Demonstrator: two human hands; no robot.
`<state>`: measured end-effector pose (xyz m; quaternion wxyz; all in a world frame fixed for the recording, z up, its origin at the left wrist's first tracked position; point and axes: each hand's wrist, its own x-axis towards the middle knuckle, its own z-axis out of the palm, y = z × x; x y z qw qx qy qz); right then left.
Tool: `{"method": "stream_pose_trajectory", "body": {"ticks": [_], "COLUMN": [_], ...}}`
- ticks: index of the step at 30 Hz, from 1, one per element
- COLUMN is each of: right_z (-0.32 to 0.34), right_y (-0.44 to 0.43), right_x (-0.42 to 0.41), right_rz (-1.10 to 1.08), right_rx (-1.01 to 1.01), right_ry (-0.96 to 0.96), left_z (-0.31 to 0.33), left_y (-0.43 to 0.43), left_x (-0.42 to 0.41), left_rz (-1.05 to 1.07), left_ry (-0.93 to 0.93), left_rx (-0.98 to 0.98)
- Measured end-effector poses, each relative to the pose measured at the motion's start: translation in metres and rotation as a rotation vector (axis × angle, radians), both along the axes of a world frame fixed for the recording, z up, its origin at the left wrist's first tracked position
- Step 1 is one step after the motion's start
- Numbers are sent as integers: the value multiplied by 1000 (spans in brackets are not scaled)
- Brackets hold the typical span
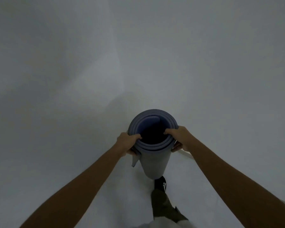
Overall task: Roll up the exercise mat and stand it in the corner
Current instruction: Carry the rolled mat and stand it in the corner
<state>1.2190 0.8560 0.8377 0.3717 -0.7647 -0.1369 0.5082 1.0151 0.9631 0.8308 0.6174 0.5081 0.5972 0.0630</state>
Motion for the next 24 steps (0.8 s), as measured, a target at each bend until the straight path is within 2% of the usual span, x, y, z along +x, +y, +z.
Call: {"method": "stream_pose_trajectory", "body": {"ticks": [4,11,16,20,22,24], "right_z": [-23,-73,-123,-167,-178,-179], "right_y": [88,213,293,319,336,353], "right_x": [41,71,84,72,74,82], "right_rz": [110,167,28,-81,-143,-165], "right_rx": [-46,-43,-41,-253,-274,-257], "right_ry": [19,82,158,351,400,385], "left_z": [-26,-70,-114,-157,-172,-174], "left_y": [53,155,246,285,300,310], "left_x": [32,58,77,83,93,104], "left_rz": [150,321,305,225,201,243], "left_ry": [17,20,48,124,155,131], "left_rx": [-39,-85,-115,-127,-92,-200]}}
